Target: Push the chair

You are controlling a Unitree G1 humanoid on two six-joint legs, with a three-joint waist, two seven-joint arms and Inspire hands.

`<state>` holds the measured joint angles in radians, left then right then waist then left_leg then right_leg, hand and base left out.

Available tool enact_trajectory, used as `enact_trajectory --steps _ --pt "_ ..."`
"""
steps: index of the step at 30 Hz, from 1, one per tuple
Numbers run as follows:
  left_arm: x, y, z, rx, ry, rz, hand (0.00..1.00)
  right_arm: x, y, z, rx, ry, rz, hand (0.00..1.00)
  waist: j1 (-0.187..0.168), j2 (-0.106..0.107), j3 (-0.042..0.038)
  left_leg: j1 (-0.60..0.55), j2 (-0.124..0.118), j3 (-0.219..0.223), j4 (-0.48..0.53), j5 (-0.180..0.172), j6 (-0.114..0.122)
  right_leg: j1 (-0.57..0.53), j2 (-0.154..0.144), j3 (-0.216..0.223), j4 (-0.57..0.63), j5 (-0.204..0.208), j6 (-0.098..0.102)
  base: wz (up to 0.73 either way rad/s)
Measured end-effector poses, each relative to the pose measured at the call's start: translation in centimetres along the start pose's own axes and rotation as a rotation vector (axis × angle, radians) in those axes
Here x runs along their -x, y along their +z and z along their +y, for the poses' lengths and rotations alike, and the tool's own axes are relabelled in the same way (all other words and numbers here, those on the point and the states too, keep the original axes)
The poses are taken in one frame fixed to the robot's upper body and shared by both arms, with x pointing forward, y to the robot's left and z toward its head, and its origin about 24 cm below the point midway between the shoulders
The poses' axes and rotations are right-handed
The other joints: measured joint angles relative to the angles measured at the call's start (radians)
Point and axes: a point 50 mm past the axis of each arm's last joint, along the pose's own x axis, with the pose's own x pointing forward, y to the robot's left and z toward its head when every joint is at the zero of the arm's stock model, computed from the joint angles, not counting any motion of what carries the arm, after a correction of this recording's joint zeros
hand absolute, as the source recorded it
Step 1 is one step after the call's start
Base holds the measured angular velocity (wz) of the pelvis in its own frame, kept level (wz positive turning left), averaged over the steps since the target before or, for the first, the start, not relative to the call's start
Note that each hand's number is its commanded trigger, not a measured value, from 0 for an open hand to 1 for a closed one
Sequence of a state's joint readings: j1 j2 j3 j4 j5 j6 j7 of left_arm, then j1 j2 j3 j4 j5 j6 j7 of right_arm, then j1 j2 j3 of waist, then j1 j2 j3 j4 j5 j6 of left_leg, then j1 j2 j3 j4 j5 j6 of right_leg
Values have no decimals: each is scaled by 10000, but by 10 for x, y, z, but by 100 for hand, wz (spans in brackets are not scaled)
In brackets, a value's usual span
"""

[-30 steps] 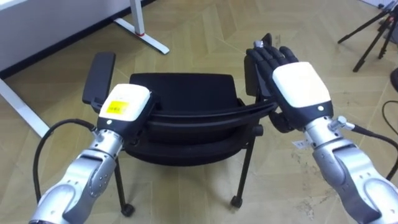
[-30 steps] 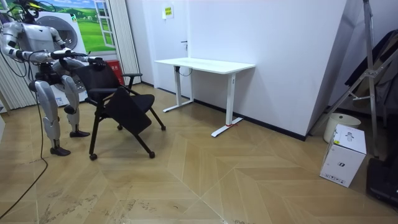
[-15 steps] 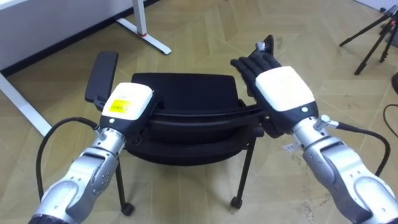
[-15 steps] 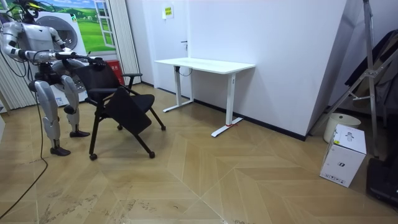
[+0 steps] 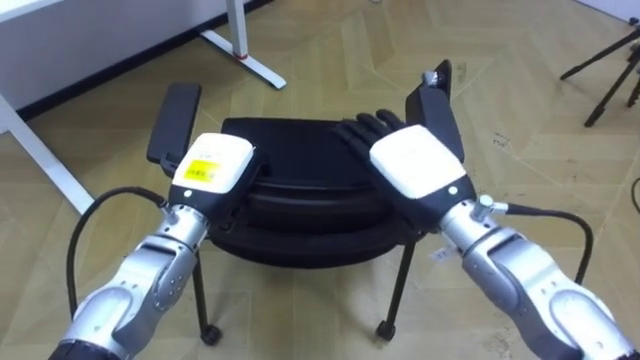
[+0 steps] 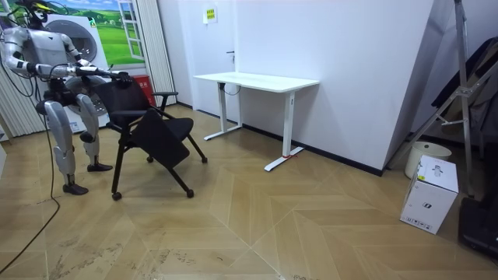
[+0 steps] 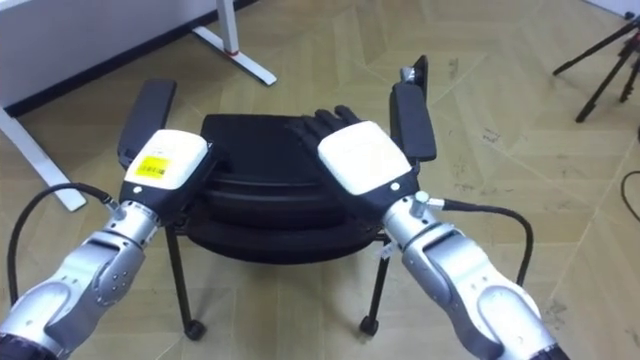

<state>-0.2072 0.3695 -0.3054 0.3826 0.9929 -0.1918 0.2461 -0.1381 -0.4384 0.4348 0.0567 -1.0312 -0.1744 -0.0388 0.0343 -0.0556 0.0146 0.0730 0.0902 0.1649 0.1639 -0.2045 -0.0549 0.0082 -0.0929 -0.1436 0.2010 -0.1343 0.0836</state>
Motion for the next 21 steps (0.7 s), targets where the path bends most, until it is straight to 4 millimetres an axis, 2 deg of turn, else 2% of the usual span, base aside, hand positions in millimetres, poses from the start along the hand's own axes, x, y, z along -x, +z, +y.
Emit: enact_trajectory --steps 5,14,21 --pt "-2 3 0 7 -113 -141 100 2 -4 19 -177 981 183 0 29 -1 3 22 0 -107 1 0 -1 165 0 -129 -159 0 0 8" --pt "-2 4 -1 11 -163 -132 100 3 -6 23 -221 966 258 0 40 -2 6 75 1 -126 1 0 -2 279 0 -162 -235 0 0 0" --pt "-3 6 -1 71 -162 -41 100 2 -6 30 -635 609 513 0 -8 123 26 65 -4 -194 0 -1 -3 351 -1 -226 -327 4 -6 2"
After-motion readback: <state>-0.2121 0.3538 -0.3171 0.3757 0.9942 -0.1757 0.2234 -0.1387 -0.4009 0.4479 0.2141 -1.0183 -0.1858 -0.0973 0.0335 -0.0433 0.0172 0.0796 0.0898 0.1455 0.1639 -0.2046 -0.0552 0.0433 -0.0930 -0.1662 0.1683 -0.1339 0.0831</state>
